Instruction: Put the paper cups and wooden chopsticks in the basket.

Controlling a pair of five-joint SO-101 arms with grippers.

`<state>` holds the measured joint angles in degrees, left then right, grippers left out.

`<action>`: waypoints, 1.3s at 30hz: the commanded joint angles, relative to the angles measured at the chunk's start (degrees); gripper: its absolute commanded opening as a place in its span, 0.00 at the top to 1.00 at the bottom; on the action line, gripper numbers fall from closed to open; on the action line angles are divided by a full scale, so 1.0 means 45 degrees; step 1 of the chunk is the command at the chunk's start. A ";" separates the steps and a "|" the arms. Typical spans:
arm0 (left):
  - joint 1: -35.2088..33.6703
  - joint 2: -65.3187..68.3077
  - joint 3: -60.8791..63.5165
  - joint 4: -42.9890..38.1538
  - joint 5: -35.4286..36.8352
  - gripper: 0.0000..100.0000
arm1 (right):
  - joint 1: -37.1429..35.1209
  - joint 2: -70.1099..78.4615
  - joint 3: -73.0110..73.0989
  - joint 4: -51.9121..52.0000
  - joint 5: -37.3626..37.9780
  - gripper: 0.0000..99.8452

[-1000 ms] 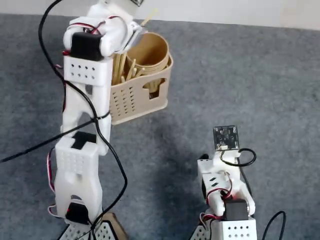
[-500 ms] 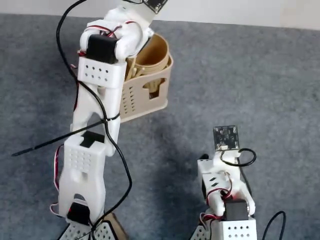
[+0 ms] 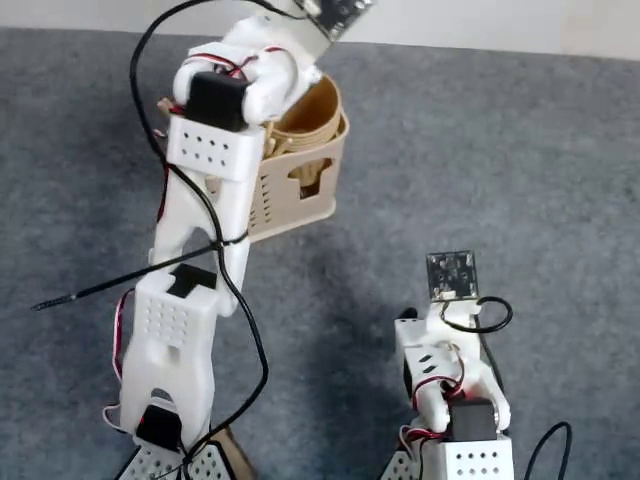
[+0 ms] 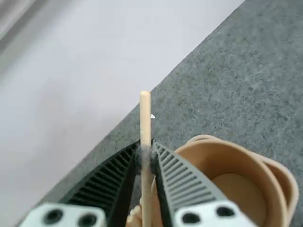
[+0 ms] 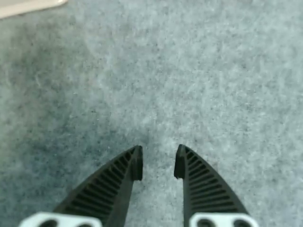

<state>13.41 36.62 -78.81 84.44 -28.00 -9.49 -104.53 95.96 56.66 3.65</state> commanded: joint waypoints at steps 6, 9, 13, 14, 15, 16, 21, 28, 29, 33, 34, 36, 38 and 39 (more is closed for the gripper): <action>0.1299 -0.0088 -0.0283 -0.0254 -0.0293 0.99 | 0.0068 -0.0049 0.1768 0.0049 0.0000 0.88; 0.1455 0.0225 -0.0107 -0.0215 -0.0860 0.99 | 0.0068 -0.0049 0.1768 0.0049 0.0000 0.88; 0.0576 0.0654 -0.0127 -0.0234 -0.1661 0.99 | 0.0068 -0.0049 0.1768 0.0049 0.0000 0.88; 0.0400 0.0635 -0.0127 -0.0274 -0.1661 0.99 | 0.0068 -0.0049 0.1768 0.0049 0.0000 0.88; 0.0420 0.0635 -0.0107 -0.0449 -0.1641 0.99 | 0.0068 -0.0049 0.1768 0.0049 0.0000 0.88; 0.0654 0.0694 -0.0029 -0.0567 -0.1641 0.99 | 0.0068 -0.0068 0.1768 0.0049 0.0000 0.88; 0.0654 0.0947 -0.0107 -0.0703 -0.1700 0.99 | 0.0068 -0.0049 0.1768 0.0049 0.0000 0.88; 0.1260 0.0596 -0.0029 -0.1328 -0.1641 0.99 | 0.0068 -0.0049 0.1768 0.0049 0.0000 0.88; 0.1690 0.0654 -0.0029 -0.1309 -0.1641 0.99 | 0.0068 -0.0049 0.1768 0.0049 0.0000 0.88; 0.1338 0.0694 -0.0088 -0.1211 -0.1641 0.99 | 0.0068 -0.0049 0.1768 0.0049 0.0000 0.88; 0.0908 0.0674 -0.0127 -0.1114 -0.1641 0.99 | 0.0068 -0.0049 0.1768 0.0049 0.0000 0.88; -0.0010 0.0615 -0.0596 -0.0938 -0.1621 0.99 | 0.0068 -0.0049 0.1768 0.0049 0.0000 0.88; -0.0674 0.0459 -0.1201 -0.0508 -0.1621 0.99 | 0.0068 -0.0049 0.1768 0.0049 0.0000 0.88; -0.0811 0.0381 -0.1397 -0.0313 -0.1621 0.99 | 0.0068 -0.0049 0.1768 0.0049 0.0000 0.88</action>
<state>12.44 41.19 -81.45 81.01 -35.12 -9.49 -104.53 96.04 56.66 3.65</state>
